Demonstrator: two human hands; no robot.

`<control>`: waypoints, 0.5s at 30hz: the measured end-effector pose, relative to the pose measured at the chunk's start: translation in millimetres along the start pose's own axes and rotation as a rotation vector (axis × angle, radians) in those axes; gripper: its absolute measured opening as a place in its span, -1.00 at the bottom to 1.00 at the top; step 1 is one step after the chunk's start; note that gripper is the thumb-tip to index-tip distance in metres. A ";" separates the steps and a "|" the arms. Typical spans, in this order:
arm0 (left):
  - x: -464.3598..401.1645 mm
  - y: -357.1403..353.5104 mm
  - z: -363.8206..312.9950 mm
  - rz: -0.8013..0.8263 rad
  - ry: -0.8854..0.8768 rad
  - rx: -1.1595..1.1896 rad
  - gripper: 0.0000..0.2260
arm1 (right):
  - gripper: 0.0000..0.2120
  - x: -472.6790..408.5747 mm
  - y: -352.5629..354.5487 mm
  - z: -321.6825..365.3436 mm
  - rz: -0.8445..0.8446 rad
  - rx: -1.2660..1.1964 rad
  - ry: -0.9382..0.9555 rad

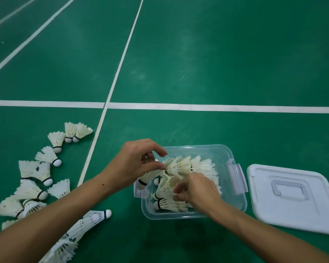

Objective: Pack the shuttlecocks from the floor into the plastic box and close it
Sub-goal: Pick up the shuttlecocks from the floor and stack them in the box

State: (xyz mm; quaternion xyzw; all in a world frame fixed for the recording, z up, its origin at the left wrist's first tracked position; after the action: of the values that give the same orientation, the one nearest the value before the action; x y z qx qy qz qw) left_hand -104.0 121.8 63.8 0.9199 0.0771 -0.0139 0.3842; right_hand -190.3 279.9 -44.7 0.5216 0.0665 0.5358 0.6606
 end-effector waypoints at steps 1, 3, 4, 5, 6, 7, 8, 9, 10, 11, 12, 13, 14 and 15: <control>-0.3 -1.7 -1.4 0.004 -0.005 0.006 -0.75 | -0.72 -0.7 -0.6 -0.5 0.021 -0.017 0.009; -1.6 -4.8 -3.4 0.012 -0.013 0.017 -0.72 | -0.57 1.7 0.0 -1.2 0.060 -0.045 0.026; -2.8 -5.7 -4.3 0.017 -0.016 0.027 -0.71 | -0.51 5.2 2.5 -1.6 0.070 -0.073 0.030; -4.1 -6.4 -5.0 0.023 -0.020 0.040 -0.69 | -0.48 9.9 6.3 -3.1 0.072 -0.110 0.027; -5.6 -6.9 -6.3 0.030 -0.025 0.053 -0.67 | -0.48 15.3 12.2 -4.8 0.058 -0.154 0.031; -7.2 -7.7 -7.9 0.039 -0.032 0.061 -0.65 | -0.51 20.1 18.7 -7.4 0.036 -0.205 0.039; -9.4 -8.8 -9.9 0.051 -0.039 0.066 -0.63 | -0.54 25.5 26.9 -9.7 0.002 -0.265 0.053; -11.7 -10.4 -12.1 0.064 -0.044 0.071 -0.61 | -0.57 30.9 35.4 -11.7 -0.036 -0.331 0.065; -14.5 -12.5 -14.1 0.081 -0.046 0.081 -0.59 | -0.58 35.5 43.4 -13.0 -0.073 -0.402 0.078; -17.3 -15.3 -16.6 0.100 -0.048 0.095 -0.56 | -0.57 39.9 51.2 -12.6 -0.105 -0.474 0.097; -20.0 -18.4 -19.0 0.120 -0.053 0.111 -0.54 | -0.56 42.9 57.5 -10.9 -0.133 -0.537 0.120; -22.5 -21.6 -21.4 0.138 -0.059 0.128 -0.53 | -0.55 45.0 62.4 -7.3 -0.150 -0.575 0.145; -24.7 -24.9 -23.7 0.153 -0.063 0.149 -0.52 | -0.57 46.3 65.6 -2.7 -0.152 -0.593 0.170; -26.6 -27.9 -25.6 0.164 -0.062 0.175 -0.51 | -0.63 46.2 66.4 1.4 -0.140 -0.600 0.187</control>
State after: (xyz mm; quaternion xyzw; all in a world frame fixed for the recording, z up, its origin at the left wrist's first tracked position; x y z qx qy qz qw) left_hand -135.4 155.8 64.5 0.9522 -0.0119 -0.0172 0.3047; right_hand -212.6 307.2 28.3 0.2464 0.0018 0.5303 0.8112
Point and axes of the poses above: each hand's wrist, its own x-axis away from the middle knuckle, its own y-axis out of the back of the hand, z = x × y, the point moved 7 cm from there along -x, towards the middle knuckle, and after that the axes turned 9 degrees about z, right-handed, at the moved point
